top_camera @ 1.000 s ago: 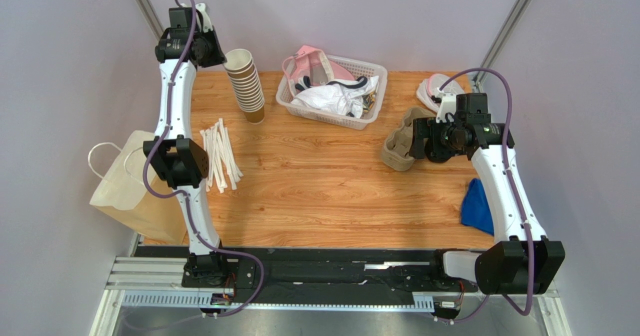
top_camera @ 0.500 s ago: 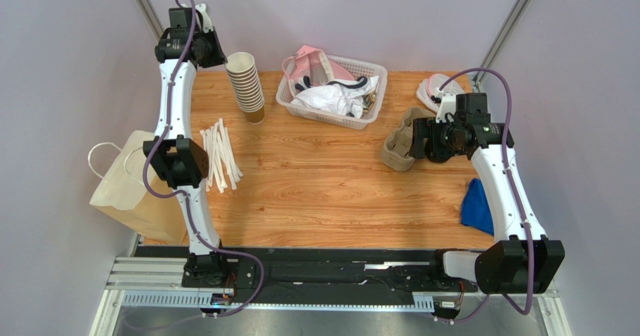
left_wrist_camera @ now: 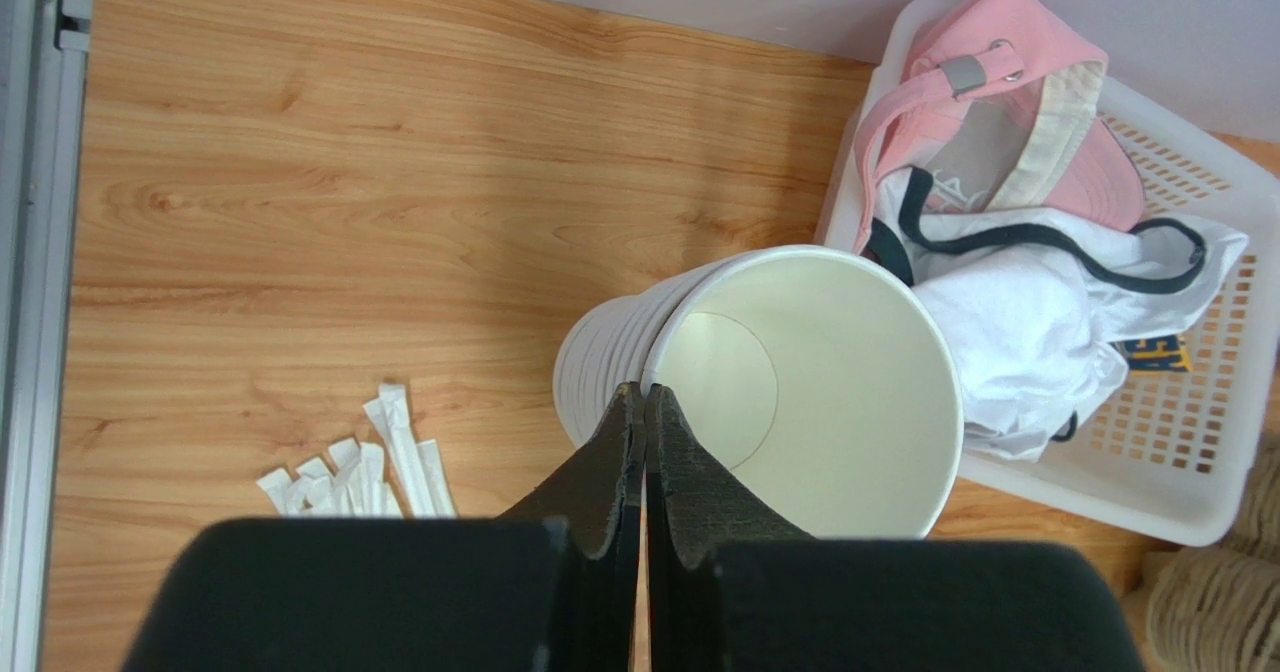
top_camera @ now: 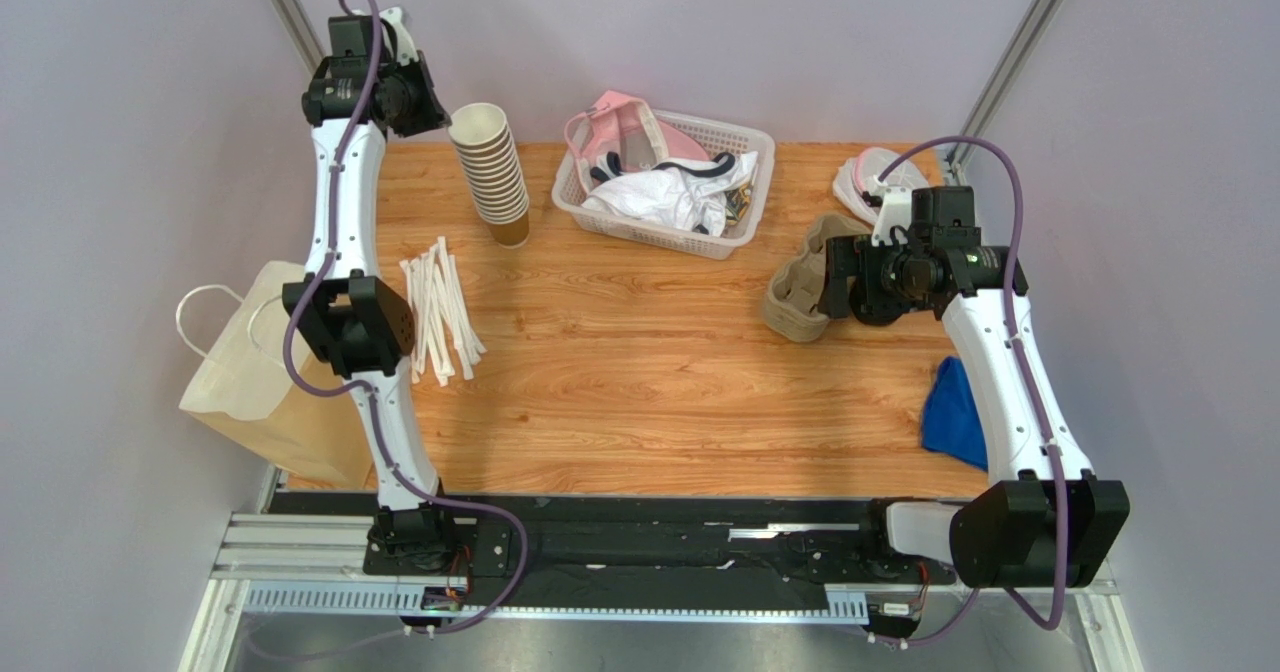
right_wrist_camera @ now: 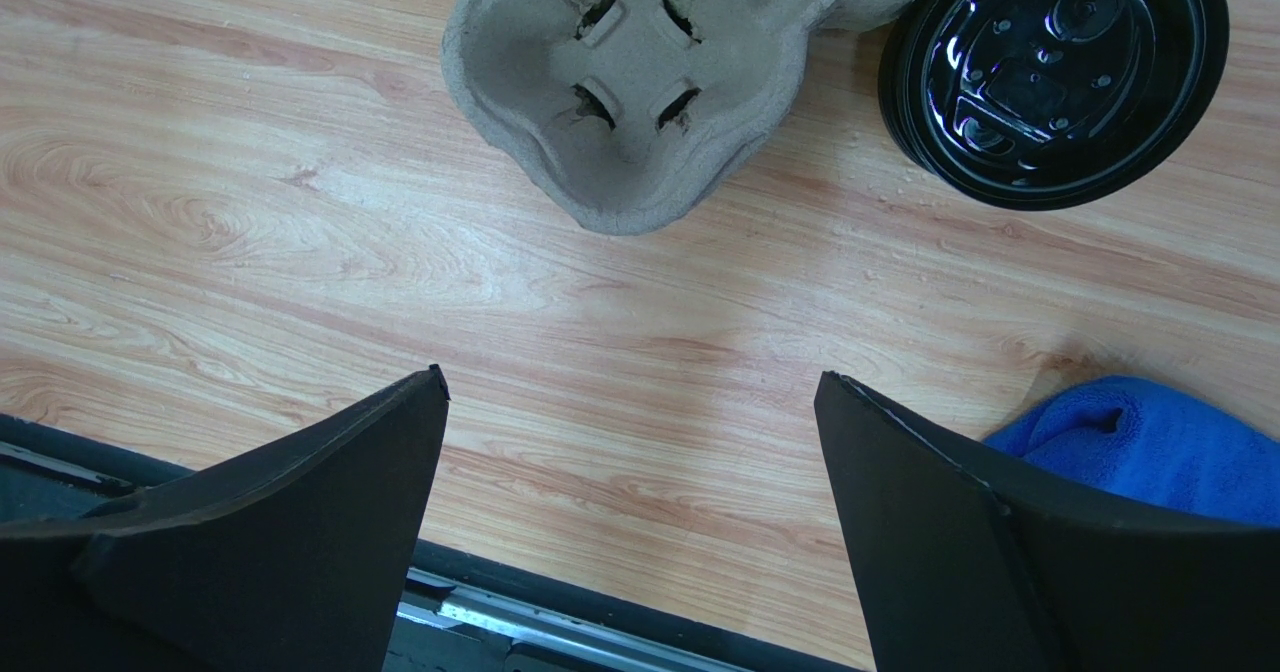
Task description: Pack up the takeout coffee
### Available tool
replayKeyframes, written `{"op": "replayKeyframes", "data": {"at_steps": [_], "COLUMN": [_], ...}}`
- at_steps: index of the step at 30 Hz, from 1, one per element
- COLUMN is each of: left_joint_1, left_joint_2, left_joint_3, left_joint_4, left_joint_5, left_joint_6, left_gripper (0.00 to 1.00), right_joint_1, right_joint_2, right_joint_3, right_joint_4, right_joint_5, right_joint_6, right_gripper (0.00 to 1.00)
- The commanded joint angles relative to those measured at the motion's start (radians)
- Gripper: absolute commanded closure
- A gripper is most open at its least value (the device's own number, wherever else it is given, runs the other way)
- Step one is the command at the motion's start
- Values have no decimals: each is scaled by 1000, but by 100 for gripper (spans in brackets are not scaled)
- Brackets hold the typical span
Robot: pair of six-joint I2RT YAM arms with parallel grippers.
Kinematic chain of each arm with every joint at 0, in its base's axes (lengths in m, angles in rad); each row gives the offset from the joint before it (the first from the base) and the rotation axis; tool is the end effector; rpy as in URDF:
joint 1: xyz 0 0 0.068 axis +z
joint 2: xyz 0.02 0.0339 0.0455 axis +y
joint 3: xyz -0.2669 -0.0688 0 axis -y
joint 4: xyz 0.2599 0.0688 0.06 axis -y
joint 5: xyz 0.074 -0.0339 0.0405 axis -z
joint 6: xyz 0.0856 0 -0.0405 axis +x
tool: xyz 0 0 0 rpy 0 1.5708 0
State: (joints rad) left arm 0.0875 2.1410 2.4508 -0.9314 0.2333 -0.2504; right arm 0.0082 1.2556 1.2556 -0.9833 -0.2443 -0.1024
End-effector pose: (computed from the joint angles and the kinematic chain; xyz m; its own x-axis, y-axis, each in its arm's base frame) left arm 0.5209 0.0258 0.3830 -0.5873 -0.2935 -0.7542 -0.0447 0.9423 -0.3319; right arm 0.2840 0.0230 0.2965 -0.8134 -0.1059 -0.5720 -0.2264 0.9634 0.1436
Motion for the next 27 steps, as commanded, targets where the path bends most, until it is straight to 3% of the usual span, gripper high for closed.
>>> {"op": "replayKeyframes", "data": {"at_steps": [1,7,20,27], "left_joint_1": [56,101,104,101], "left_joint_2": [-85,-124,-188,-311], "left_joint_3": [28,-12,65,94], "left_joint_4": [55,91,106,95], "left_joint_5": [99,214,210,251], "left_joint_6": [-78,-158,-156,-125], "left_gripper": [100,100,100,100], "right_joint_1": [3,3,3,1], "right_joint_2": [-13,-13,-15,-16], "right_joint_3": [-10,-16,-2,67], "right_joint_4": [15,15,8,-17], "right_joint_5": [5,7,10,2], "right_joint_6": [-10,-10,-8,-5], "right_gripper": [0,0,0,0]}}
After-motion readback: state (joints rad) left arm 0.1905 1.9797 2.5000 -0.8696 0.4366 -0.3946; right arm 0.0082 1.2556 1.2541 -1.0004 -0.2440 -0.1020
